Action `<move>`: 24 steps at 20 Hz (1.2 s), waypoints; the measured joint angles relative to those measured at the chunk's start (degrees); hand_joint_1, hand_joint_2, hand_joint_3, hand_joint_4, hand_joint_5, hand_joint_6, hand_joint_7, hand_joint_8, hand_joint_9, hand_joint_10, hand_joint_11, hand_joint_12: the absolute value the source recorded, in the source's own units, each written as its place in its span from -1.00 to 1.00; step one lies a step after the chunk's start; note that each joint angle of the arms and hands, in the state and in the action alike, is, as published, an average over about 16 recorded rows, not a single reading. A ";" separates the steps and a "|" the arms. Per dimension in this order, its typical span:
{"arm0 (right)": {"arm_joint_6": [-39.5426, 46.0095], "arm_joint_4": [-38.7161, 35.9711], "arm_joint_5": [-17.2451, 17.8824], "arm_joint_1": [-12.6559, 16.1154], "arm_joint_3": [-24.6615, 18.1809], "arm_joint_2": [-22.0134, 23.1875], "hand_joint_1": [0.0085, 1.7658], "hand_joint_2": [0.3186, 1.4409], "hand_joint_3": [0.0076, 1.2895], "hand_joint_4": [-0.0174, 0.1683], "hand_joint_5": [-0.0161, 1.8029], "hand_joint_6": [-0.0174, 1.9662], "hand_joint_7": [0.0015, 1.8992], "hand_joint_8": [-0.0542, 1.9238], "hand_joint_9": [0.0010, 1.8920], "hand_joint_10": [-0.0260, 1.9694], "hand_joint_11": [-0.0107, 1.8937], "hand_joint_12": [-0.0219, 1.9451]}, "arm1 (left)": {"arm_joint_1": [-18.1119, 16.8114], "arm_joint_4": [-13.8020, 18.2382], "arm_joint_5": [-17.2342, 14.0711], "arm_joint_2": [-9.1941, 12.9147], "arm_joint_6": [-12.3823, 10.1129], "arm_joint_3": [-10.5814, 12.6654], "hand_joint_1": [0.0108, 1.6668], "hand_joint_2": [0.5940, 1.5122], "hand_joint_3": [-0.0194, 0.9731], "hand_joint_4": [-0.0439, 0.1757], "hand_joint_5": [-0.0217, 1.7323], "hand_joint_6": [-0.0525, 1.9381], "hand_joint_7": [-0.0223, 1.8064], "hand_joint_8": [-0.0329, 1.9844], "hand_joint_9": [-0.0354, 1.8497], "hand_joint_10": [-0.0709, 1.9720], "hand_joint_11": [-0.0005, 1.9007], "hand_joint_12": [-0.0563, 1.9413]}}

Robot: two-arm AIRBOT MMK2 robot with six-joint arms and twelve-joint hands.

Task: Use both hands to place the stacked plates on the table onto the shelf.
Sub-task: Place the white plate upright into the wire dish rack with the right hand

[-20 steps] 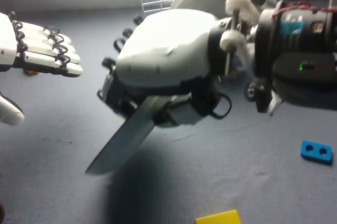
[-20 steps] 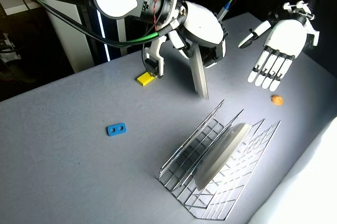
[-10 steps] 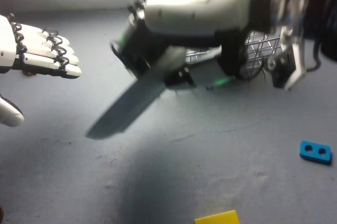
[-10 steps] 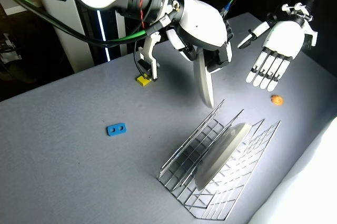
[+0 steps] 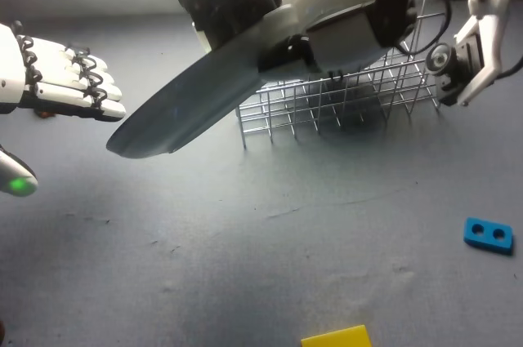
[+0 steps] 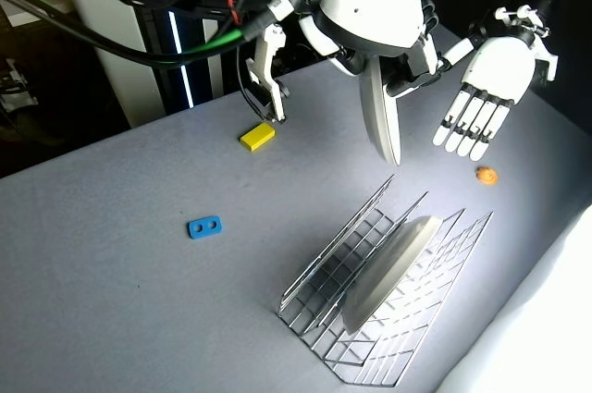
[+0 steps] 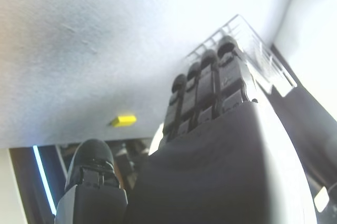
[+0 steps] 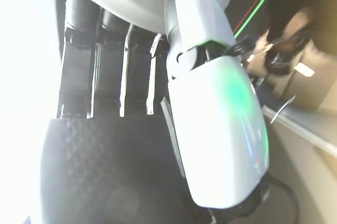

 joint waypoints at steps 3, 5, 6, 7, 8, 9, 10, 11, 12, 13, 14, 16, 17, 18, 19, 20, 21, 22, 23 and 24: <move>3.16 -0.33 -1.28 1.28 0.25 0.78 0.53 0.32 -0.99 -0.89 -0.09 0.07 -0.01 0.10 -0.07 0.23 -0.27 0.37 | 0.10 0.00 0.03 0.00 0.00 0.00 -0.99 0.25 -0.95 -0.56 -0.95 -0.93 -0.95 -0.98 -0.94 -0.91 -0.98 -0.93; 5.02 -0.28 -2.24 2.08 0.52 1.21 0.53 0.32 -0.99 -0.89 -0.09 0.07 -0.01 0.10 -0.07 0.23 -0.27 0.37 | 0.15 -0.03 0.04 0.00 0.00 -0.01 -0.99 0.25 -0.95 -0.56 -0.95 -0.93 -0.95 -0.98 -0.94 -0.91 -0.98 -0.93; 5.85 -0.19 -2.79 2.43 0.67 1.37 0.53 0.32 -0.99 -0.89 -0.09 0.06 0.00 0.09 -0.07 0.23 -0.26 0.37 | 0.17 -0.06 0.04 0.00 0.00 -0.01 -0.99 0.26 -0.95 -0.56 -0.95 -0.93 -0.95 -0.98 -0.94 -0.91 -0.98 -0.93; 6.54 -0.03 -3.42 2.75 0.83 1.50 0.53 0.32 -0.99 -0.89 -0.09 0.06 0.00 0.09 -0.06 0.23 -0.26 0.36 | 0.19 -0.07 0.05 0.00 0.00 -0.01 -0.99 0.26 -0.95 -0.56 -0.95 -0.93 -0.95 -0.98 -0.94 -0.91 -0.98 -0.93; 7.09 0.24 -4.12 3.03 0.98 1.61 0.53 0.32 -0.99 -0.89 -0.09 0.06 0.00 0.08 -0.06 0.22 -0.26 0.36 | 0.21 -0.07 0.05 0.00 0.00 -0.01 -0.99 0.26 -0.95 -0.56 -0.95 -0.93 -0.95 -0.98 -0.94 -0.91 -0.98 -0.93; 7.57 0.57 -4.89 3.29 1.16 1.72 0.53 0.32 -0.99 -0.89 -0.09 0.05 0.00 0.08 -0.06 0.22 -0.26 0.36 | 0.21 -0.07 0.05 0.00 0.01 -0.01 -0.99 0.26 -0.95 -0.56 -0.95 -0.93 -0.95 -0.98 -0.94 -0.91 -0.98 -0.93; 7.98 0.93 -5.70 3.54 1.38 1.82 0.53 0.32 -0.99 -0.89 -0.09 0.05 0.00 0.08 -0.06 0.22 -0.26 0.36 | 0.22 -0.07 0.05 0.00 0.01 -0.01 -0.99 0.26 -0.95 -0.56 -0.95 -0.93 -0.95 -0.98 -0.94 -0.91 -0.98 -0.93; 8.31 1.29 -6.49 3.75 1.64 1.91 0.53 0.32 -0.99 -0.89 -0.09 0.05 0.00 0.08 -0.07 0.22 -0.26 0.36 | 0.22 -0.07 0.05 0.00 0.01 -0.01 -0.99 0.26 -0.95 -0.56 -0.95 -0.93 -0.95 -0.98 -0.94 -0.91 -0.98 -0.93; 8.54 1.69 -7.23 3.91 1.92 2.01 0.53 0.32 -0.99 -0.89 -0.09 0.05 0.00 0.08 -0.07 0.22 -0.26 0.37 | 0.22 -0.08 0.05 0.00 0.01 -0.01 -0.99 0.26 -0.95 -0.56 -0.95 -0.93 -0.95 -0.98 -0.94 -0.91 -0.98 -0.93; 8.69 2.10 -7.93 4.01 2.23 2.10 0.53 0.32 -0.99 -0.89 -0.09 0.05 0.00 0.08 -0.07 0.22 -0.26 0.37 | 0.23 -0.08 0.05 0.00 0.02 -0.01 -0.99 0.26 -0.95 -0.56 -0.95 -0.93 -0.95 -0.98 -0.94 -0.91 -0.98 -0.93; 8.80 2.53 -8.60 4.06 2.56 2.20 0.53 0.32 -0.99 -0.89 -0.09 0.05 0.00 0.08 -0.06 0.22 -0.26 0.36 | 0.23 -0.09 0.05 0.00 0.02 -0.01 -0.99 0.26 -0.95 -0.56 -0.95 -0.93 -0.95 -0.98 -0.94 -0.91 -0.98 -0.93; 8.92 3.39 -9.84 4.02 3.26 2.35 0.53 0.32 -0.99 -0.89 -0.09 0.05 0.01 0.07 -0.06 0.23 -0.26 0.36 | 0.25 -0.10 0.05 0.00 0.02 -0.01 -0.99 0.26 -0.95 -0.56 -0.95 -0.93 -0.95 -0.98 -0.94 -0.91 -0.98 -0.93; 8.95 3.80 -10.38 3.97 3.63 2.40 0.53 0.32 -0.99 -0.89 -0.09 0.05 0.01 0.07 -0.06 0.23 -0.26 0.36 | 0.26 -0.11 0.06 0.00 0.02 -0.02 -0.99 0.26 -0.95 -0.56 -0.95 -0.93 -0.95 -0.98 -0.94 -0.91 -0.98 -0.93; 8.96 4.17 -10.84 3.90 4.02 2.45 0.53 0.32 -0.99 -0.89 -0.09 0.05 0.01 0.07 -0.06 0.23 -0.26 0.37 | 0.26 -0.11 0.06 0.00 0.03 -0.02 -0.99 0.26 -0.95 -0.56 -0.95 -0.93 -0.95 -0.98 -0.94 -0.91 -0.98 -0.93; 8.98 4.49 -11.26 3.82 4.41 2.48 0.53 0.32 -0.99 -0.89 -0.09 0.05 0.01 0.07 -0.06 0.23 -0.26 0.37 | 0.27 -0.11 0.06 0.00 0.03 -0.02 -0.99 0.26 -0.95 -0.56 -0.95 -0.93 -0.95 -0.98 -0.94 -0.91 -0.98 -0.93; 9.00 4.79 -11.66 3.74 4.82 2.51 0.53 0.32 -0.99 -0.89 -0.09 0.05 0.01 0.07 -0.06 0.22 -0.26 0.37 | 0.28 -0.11 0.06 0.00 0.03 -0.02 -0.99 0.26 -0.95 -0.56 -0.95 -0.93 -0.95 -0.98 -0.94 -0.91 -0.98 -0.93; 9.02 5.04 -12.04 3.65 5.24 2.53 0.53 0.32 -0.99 -0.89 -0.09 0.05 0.01 0.07 -0.06 0.22 -0.26 0.37 | 0.28 -0.11 0.06 0.00 0.04 -0.03 -0.99 0.26 -0.95 -0.56 -0.95 -0.93 -0.95 -0.98 -0.94 -0.91 -0.98 -0.93; 9.05 5.27 -12.40 3.56 5.67 2.55 0.53 0.32 -0.99 -0.89 -0.09 0.05 0.01 0.07 -0.06 0.22 -0.26 0.36 | 0.29 -0.11 0.06 0.00 0.04 -0.03 -0.99 0.26 -0.95 -0.56 -0.95 -0.93 -0.95 -0.98 -0.94 -0.91 -0.98 -0.93; 9.08 5.49 -12.76 3.47 6.13 2.54 0.53 0.32 -0.99 -0.89 -0.09 0.05 0.01 0.07 -0.06 0.22 -0.26 0.36 | 0.31 -0.11 0.06 0.00 0.04 -0.03 -0.99 0.26 -0.95 -0.56 -0.95 -0.93 -0.95 -0.98 -0.94 -0.91 -0.98 -0.93; 9.10 5.69 -13.12 3.37 6.60 2.53 0.53 0.32 -0.99 -0.89 -0.09 0.05 0.01 0.07 -0.06 0.22 -0.26 0.36 | 0.33 -0.11 0.06 0.00 0.05 -0.04 -0.99 0.26 -0.95 -0.56 -0.95 -0.93 -0.95 -0.98 -0.94 -0.91 -0.98 -0.93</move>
